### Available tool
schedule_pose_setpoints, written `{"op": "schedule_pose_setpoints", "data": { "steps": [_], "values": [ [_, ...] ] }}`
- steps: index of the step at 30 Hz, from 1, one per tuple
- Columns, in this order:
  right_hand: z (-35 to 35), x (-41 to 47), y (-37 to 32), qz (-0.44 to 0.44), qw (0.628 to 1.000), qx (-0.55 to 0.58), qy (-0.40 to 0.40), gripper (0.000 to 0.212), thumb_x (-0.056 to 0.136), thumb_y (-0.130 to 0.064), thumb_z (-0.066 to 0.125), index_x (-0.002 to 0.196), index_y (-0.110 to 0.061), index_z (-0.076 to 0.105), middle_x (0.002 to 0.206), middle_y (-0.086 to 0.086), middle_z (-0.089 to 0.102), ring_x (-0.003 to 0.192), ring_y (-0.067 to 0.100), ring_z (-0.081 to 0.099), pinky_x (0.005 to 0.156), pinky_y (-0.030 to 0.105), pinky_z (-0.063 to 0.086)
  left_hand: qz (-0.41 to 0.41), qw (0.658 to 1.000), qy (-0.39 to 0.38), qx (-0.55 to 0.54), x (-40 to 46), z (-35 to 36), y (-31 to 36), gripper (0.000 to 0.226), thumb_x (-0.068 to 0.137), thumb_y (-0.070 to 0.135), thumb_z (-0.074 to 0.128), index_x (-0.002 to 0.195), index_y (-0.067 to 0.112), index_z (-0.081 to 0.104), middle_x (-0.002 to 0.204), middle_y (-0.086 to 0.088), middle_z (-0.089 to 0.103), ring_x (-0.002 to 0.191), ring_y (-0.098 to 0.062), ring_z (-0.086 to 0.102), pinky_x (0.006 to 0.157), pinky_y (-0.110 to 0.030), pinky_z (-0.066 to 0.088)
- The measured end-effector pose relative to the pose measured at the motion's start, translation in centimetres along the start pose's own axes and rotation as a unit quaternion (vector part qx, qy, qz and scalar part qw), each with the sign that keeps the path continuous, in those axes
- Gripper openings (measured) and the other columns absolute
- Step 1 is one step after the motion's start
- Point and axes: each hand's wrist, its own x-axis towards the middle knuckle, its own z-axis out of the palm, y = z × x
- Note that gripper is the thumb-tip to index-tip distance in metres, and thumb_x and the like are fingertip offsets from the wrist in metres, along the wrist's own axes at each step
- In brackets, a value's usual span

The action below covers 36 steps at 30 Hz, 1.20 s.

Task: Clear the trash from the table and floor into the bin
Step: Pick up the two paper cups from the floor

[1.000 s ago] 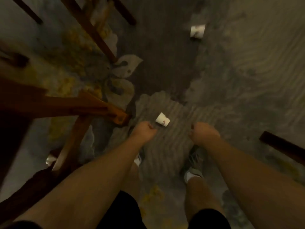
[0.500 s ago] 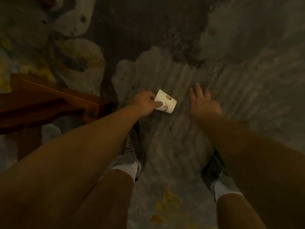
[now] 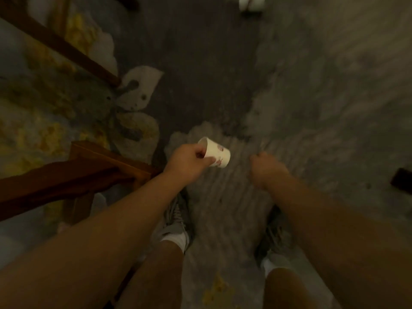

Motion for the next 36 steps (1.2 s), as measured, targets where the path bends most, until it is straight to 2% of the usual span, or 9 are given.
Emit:
{"op": "schedule_pose_setpoints", "data": {
  "steps": [4, 9, 15, 18, 21, 23, 28, 32, 36],
  "values": [
    [-7.8, -8.9, 1.3, -0.03, 0.999, 0.027, 0.017, 0.047, 0.096, -0.03, 0.049, 0.139, -0.01, 0.048, 0.142, 0.019, 0.047, 0.13, 0.035, 0.045, 0.108, 0.043, 0.039, 0.0, 0.999, 0.041, 0.006, -6.4, -5.0, 6.4, 0.027, 0.081, 0.038, 0.074, 0.1, 0.018, 0.073, 0.11, -0.006, 0.072, 0.096, -0.017, 0.065, 0.073, -0.027, 0.052],
    [-16.8, -18.1, 1.8, -0.054, 0.995, -0.007, 0.083, 0.042, 0.094, -0.033, 0.051, 0.13, -0.013, 0.052, 0.13, 0.014, 0.052, 0.123, 0.033, 0.047, 0.099, 0.038, 0.044, 0.005, 0.997, 0.077, -0.008, -12.9, -10.4, 13.2, 0.025, 0.082, 0.04, 0.072, 0.101, 0.023, 0.071, 0.112, -0.002, 0.069, 0.096, -0.011, 0.062, 0.07, -0.02, 0.05],
    [-25.9, -22.0, -1.7, -0.06, 0.992, -0.024, 0.111, 0.039, 0.094, -0.034, 0.05, 0.128, -0.014, 0.052, 0.128, 0.01, 0.052, 0.121, 0.029, 0.045, 0.097, 0.038, 0.044, 0.019, 0.989, 0.134, -0.063, -14.1, -16.8, 18.3, 0.015, 0.082, 0.038, 0.074, 0.091, 0.029, 0.065, 0.118, -0.001, 0.068, 0.1, -0.011, 0.062, 0.069, -0.018, 0.05],
    [-29.0, -21.0, -4.3, -0.056, 0.992, -0.053, 0.103, 0.041, 0.093, -0.035, 0.052, 0.129, -0.016, 0.051, 0.128, 0.009, 0.052, 0.12, 0.028, 0.046, 0.096, 0.04, 0.046, 0.023, 0.987, 0.134, -0.081, -11.8, -20.0, 19.3, 0.013, 0.082, 0.037, 0.074, 0.087, 0.031, 0.063, 0.122, -0.003, 0.067, 0.107, -0.018, 0.064, 0.071, -0.021, 0.052],
    [-31.8, -19.2, -6.6, -0.036, 0.993, -0.069, 0.087, 0.047, 0.092, -0.036, 0.053, 0.134, -0.017, 0.047, 0.132, 0.008, 0.049, 0.123, 0.028, 0.045, 0.097, 0.041, 0.045, 0.029, 0.986, 0.129, -0.097, -8.6, -23.5, 19.6, 0.014, 0.081, 0.038, 0.074, 0.081, 0.027, 0.066, 0.114, -0.005, 0.07, 0.096, -0.018, 0.065, 0.06, -0.016, 0.044],
    [-33.3, -17.8, -7.8, -0.024, 0.993, -0.074, 0.085, 0.052, 0.091, -0.037, 0.055, 0.137, -0.018, 0.044, 0.134, 0.007, 0.047, 0.125, 0.028, 0.044, 0.098, 0.042, 0.045, 0.017, 0.986, 0.133, -0.095, -6.8, -25.2, 19.2, 0.018, 0.08, 0.039, 0.075, 0.087, 0.023, 0.069, 0.112, -0.006, 0.071, 0.094, -0.019, 0.066, 0.058, -0.014, 0.04],
    [-37.7, -11.3, -9.5, 0.0, 0.992, -0.081, 0.093, 0.056, 0.089, -0.037, 0.06, 0.139, -0.017, 0.041, 0.137, 0.009, 0.045, 0.128, 0.03, 0.043, 0.102, 0.043, 0.043, -0.018, 0.989, 0.109, -0.098, -2.2, -27.0, 17.6, 0.029, 0.081, 0.039, 0.075, 0.103, 0.022, 0.069, 0.119, -0.005, 0.069, 0.105, -0.02, 0.065, 0.078, -0.03, 0.053],
    [-40.6, -3.5, -9.3, -0.001, 0.99, -0.104, 0.099, 0.054, 0.089, -0.031, 0.062, 0.137, -0.013, 0.043, 0.137, 0.013, 0.046, 0.128, 0.032, 0.043, 0.104, 0.046, 0.042, -0.052, 0.986, 0.104, -0.123, 2.5, -26.2, 16.5, 0.039, 0.081, 0.04, 0.075, 0.112, 0.018, 0.068, 0.122, -0.006, 0.068, 0.107, -0.02, 0.064, 0.082, -0.032, 0.052],
    [-42.4, 5.3, -8.3, -0.009, 0.983, -0.143, 0.116, 0.049, 0.091, -0.026, 0.06, 0.137, -0.015, 0.044, 0.135, 0.012, 0.047, 0.124, 0.033, 0.045, 0.099, 0.047, 0.045, -0.077, 0.98, 0.11, -0.146, 8.2, -24.8, 15.1, 0.04, 0.08, 0.04, 0.075, 0.113, 0.019, 0.067, 0.12, -0.008, 0.067, 0.107, -0.024, 0.063, 0.087, -0.038, 0.054]
  ]
}}
